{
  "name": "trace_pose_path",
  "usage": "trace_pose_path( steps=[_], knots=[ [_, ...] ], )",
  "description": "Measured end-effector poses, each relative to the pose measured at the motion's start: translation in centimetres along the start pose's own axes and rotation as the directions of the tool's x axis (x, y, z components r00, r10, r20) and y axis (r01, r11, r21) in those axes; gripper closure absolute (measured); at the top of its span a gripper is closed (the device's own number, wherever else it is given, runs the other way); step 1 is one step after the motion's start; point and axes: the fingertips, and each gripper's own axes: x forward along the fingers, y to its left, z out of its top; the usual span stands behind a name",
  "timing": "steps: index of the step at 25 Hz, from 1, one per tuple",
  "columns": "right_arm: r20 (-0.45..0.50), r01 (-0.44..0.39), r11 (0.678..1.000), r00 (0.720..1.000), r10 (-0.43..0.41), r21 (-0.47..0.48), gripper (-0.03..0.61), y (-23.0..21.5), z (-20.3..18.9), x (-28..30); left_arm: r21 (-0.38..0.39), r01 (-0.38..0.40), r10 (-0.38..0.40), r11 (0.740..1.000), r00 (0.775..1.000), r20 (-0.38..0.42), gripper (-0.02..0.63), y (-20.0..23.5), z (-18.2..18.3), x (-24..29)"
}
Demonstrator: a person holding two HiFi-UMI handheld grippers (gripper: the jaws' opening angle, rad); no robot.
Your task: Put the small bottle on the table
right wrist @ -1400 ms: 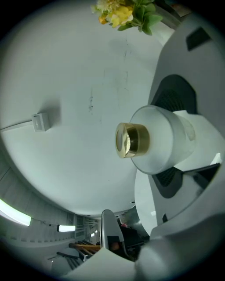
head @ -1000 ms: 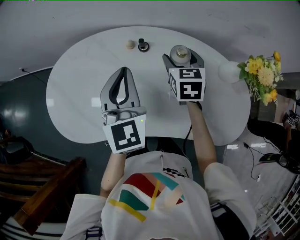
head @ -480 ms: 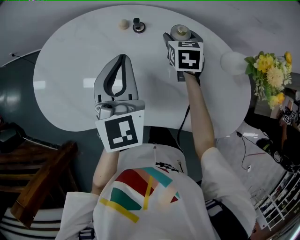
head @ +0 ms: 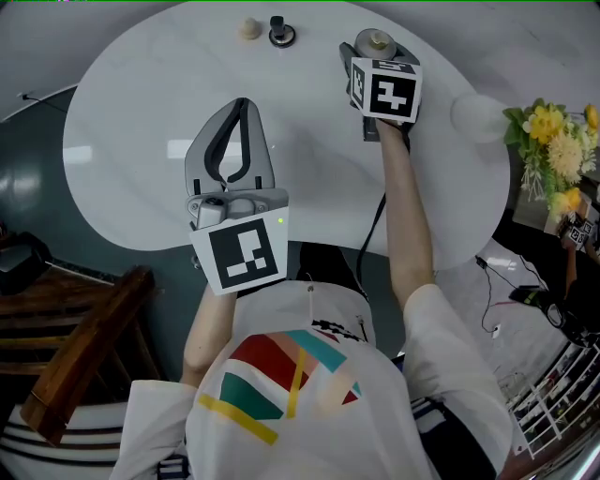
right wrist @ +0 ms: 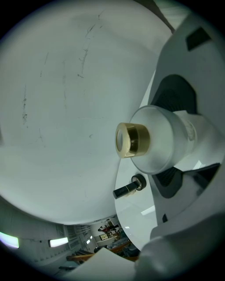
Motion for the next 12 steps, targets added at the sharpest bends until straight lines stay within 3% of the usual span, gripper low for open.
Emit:
trace_pose_path(
  steps=[12],
  knots=[
    [-0.022,0.016,1.0,1.0,-0.015,0.015,0.239,-1.0,-1.4,0.6,-0.008,0.01,-0.01,1.0,1.0,-0.013,0.597,-0.4,-0.5,-0.1]
  ],
)
